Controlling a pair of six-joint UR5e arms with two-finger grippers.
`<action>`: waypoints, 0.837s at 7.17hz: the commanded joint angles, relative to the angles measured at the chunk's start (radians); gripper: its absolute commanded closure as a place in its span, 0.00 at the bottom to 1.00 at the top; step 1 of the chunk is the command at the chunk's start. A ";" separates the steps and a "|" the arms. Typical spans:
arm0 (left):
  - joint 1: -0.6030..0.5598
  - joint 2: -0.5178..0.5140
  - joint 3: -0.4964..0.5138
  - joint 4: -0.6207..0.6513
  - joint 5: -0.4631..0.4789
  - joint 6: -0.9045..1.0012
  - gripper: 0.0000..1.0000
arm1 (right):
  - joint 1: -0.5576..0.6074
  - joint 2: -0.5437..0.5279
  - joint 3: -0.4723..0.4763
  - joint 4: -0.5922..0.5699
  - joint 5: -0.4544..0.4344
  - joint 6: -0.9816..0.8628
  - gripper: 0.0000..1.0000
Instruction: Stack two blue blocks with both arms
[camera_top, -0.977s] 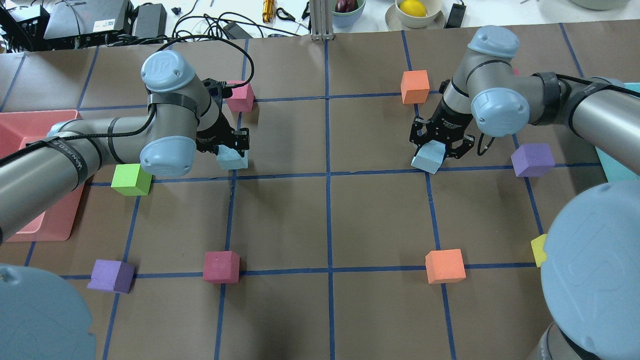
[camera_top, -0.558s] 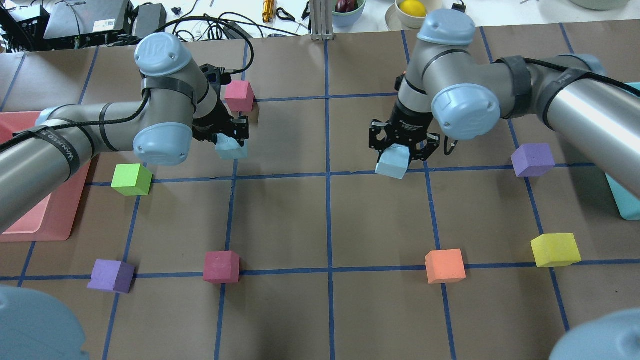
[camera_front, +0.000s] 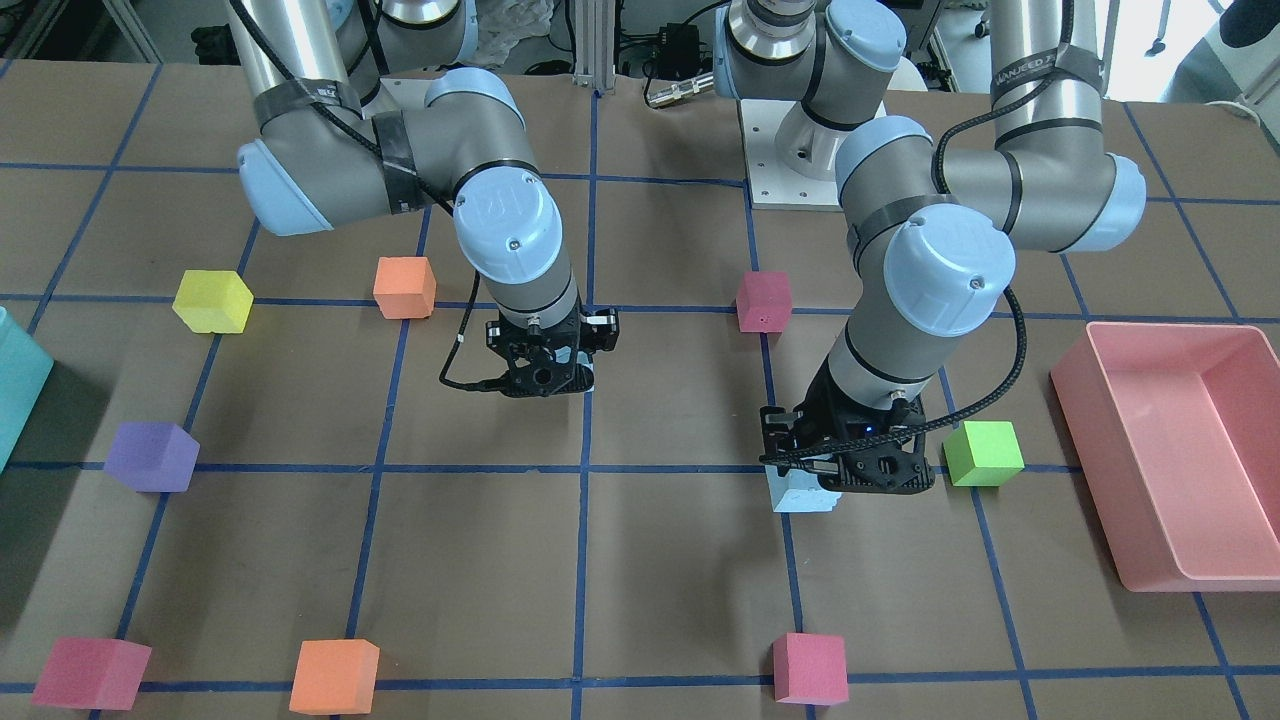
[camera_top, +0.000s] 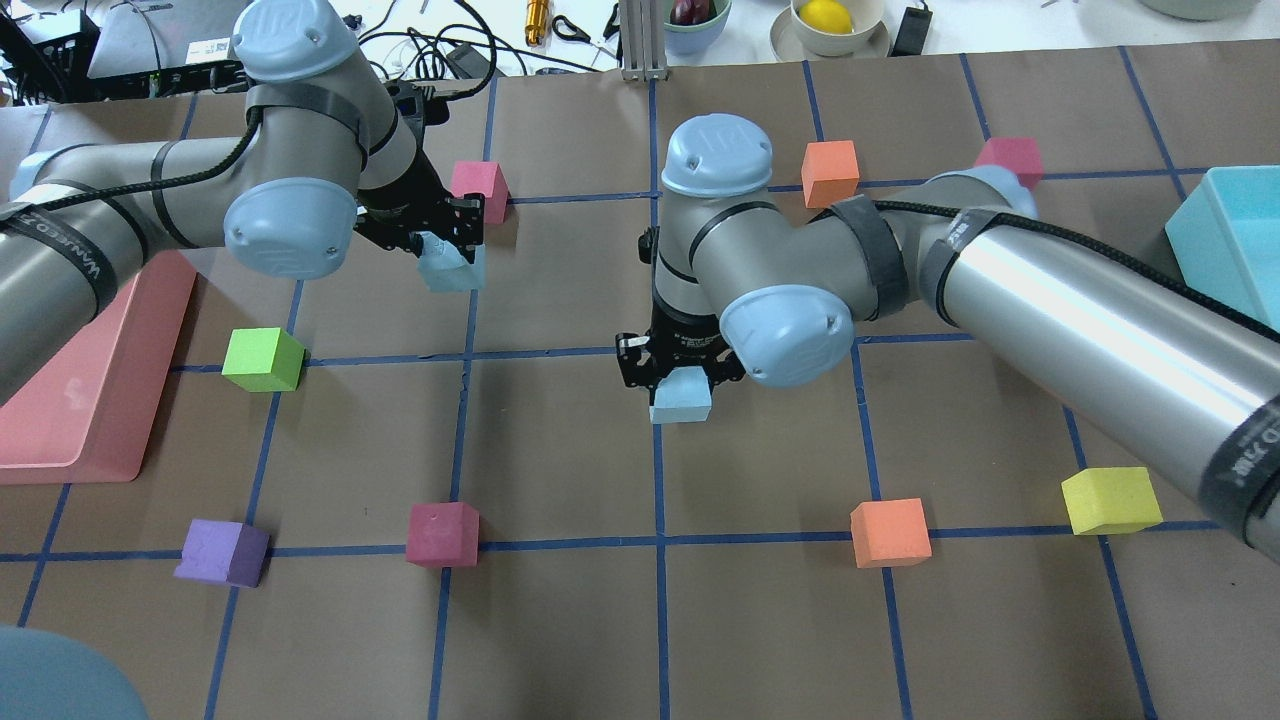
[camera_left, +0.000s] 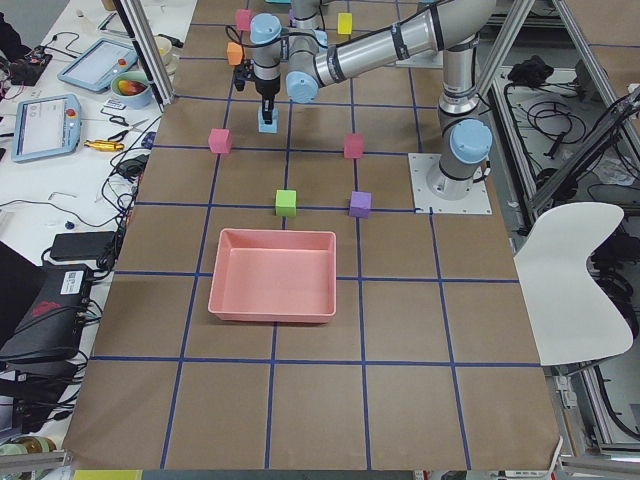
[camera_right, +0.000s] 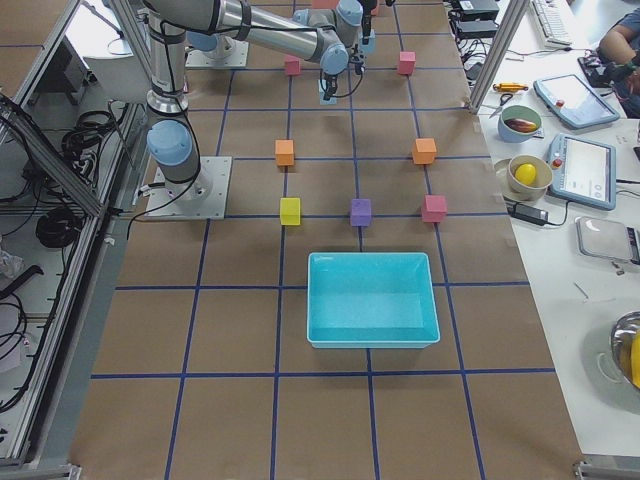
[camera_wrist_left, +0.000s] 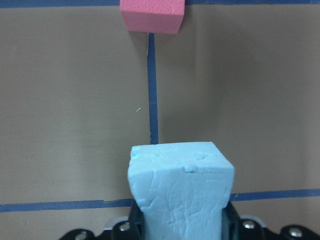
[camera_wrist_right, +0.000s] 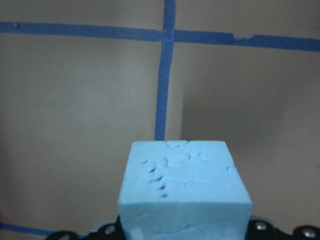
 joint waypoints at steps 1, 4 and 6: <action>-0.006 0.014 0.026 -0.050 0.000 0.000 1.00 | 0.019 0.029 0.080 -0.157 0.004 -0.007 1.00; -0.026 0.061 0.026 -0.124 0.004 -0.002 1.00 | 0.037 0.066 0.082 -0.160 0.003 0.082 1.00; -0.033 0.084 0.024 -0.144 0.002 -0.002 1.00 | 0.059 0.069 0.082 -0.151 0.003 0.129 0.94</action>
